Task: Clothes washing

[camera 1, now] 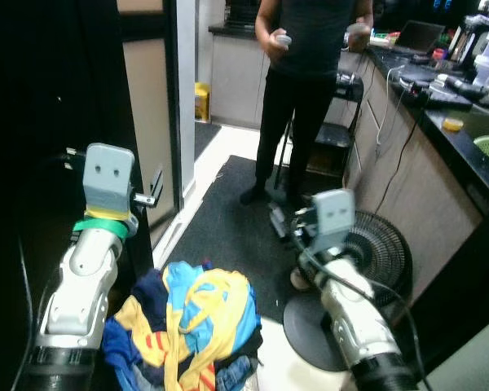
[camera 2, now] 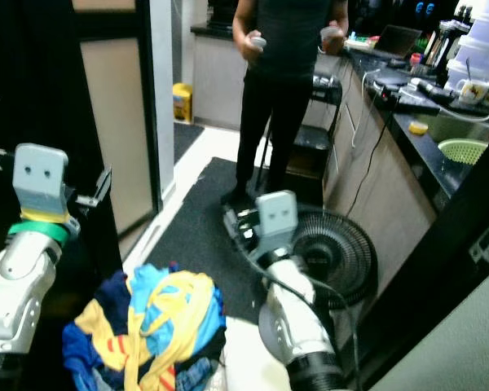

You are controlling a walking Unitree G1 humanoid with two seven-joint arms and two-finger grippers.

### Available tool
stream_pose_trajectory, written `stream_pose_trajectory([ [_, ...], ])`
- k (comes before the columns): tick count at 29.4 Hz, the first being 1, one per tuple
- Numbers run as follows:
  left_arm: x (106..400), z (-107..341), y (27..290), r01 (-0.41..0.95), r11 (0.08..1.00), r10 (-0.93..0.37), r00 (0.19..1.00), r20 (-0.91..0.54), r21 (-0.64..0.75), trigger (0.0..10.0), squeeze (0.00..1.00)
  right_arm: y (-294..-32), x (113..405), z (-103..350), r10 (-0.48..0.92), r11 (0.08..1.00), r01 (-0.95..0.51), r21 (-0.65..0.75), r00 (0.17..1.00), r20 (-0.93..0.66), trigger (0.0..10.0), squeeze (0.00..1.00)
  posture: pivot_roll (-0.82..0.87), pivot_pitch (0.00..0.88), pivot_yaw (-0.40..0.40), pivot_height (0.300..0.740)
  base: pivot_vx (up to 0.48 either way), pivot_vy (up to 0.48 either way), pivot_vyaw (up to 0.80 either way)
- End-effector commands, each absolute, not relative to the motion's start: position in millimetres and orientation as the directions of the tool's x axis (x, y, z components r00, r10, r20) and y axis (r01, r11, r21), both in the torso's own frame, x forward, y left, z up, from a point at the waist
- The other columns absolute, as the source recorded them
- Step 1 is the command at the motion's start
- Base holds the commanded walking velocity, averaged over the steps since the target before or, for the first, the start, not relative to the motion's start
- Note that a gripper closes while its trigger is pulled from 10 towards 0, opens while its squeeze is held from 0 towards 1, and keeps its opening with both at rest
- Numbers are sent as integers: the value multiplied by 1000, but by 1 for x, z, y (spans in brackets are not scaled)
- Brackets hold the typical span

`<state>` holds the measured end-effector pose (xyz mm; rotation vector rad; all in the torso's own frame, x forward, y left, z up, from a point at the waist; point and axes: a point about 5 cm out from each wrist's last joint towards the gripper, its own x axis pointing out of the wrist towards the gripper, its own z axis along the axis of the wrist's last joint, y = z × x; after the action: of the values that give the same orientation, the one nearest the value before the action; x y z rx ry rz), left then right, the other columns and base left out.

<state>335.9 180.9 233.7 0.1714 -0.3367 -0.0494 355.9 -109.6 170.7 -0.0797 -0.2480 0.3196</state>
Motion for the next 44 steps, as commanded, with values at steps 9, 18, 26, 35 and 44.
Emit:
stream_pose_trajectory([
  [9, 330, 154, 174, 153, 979, -158, 987, 25, 134, 10000, 0, -105, 344, 125, 318, 938, -297, -177, 942, 107, 10000, 0, 28, 63, -1, 740, 0, 0, 0],
  [18, 311, 105, 161, 246, 963, -233, 965, -118, 111, 10000, 0, -119, 345, 115, 182, 961, -151, -234, 976, 118, 10000, 0, 28, 87, -2, 740, 0, 0, 0],
  [26, 311, 104, 156, 248, 961, -239, 967, -83, 120, 10000, 0, -110, 345, 119, 217, 952, -177, -250, 966, 139, 10000, 0, 14, 108, 3, 740, 0, 0, 0],
  [35, 316, 115, 149, 193, 980, -192, 981, -24, 55, 10000, 0, -106, 339, 117, 211, 966, -184, -182, 967, 140, 10000, 0, -17, 155, 5, 740, 0, 0, 0],
  [44, 313, 120, 149, 197, 975, -198, 980, -8, 97, 10000, 0, -118, 340, 121, 215, 956, -177, -236, 966, 145, 10000, 0, -28, 269, 1, 740, 0, 0, 0],
])
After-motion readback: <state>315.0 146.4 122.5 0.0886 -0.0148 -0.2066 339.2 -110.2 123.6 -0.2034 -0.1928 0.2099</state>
